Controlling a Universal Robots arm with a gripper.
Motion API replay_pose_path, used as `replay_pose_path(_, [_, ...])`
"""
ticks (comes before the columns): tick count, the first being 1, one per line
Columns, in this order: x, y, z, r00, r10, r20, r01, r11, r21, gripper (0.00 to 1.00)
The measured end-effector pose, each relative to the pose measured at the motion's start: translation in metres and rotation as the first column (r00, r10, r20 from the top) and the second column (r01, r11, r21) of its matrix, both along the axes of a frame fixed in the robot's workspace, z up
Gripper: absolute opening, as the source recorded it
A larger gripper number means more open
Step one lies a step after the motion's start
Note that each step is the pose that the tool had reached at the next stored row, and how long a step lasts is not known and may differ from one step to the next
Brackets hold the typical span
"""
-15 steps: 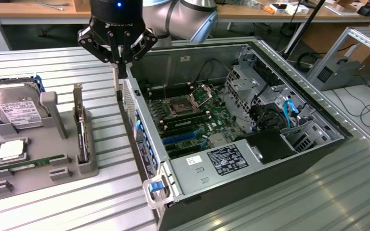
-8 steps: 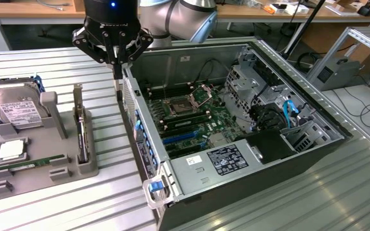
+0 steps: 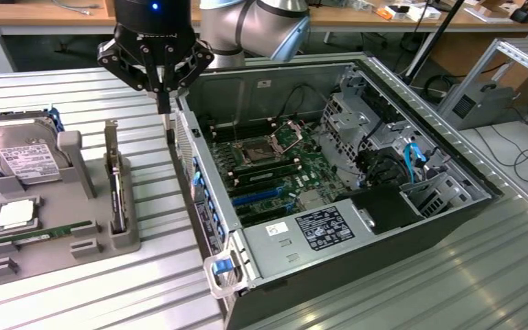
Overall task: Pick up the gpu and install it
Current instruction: 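Reach for the gpu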
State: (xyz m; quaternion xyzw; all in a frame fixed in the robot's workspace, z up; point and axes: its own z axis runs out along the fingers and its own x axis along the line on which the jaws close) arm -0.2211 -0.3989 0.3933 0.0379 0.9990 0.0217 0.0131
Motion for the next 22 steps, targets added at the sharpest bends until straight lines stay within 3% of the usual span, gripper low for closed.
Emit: replay_pose_path(22, [-0.019,0.0,0.0,1.0,0.0,0.0,0.0,1.0,0.0,0.11])
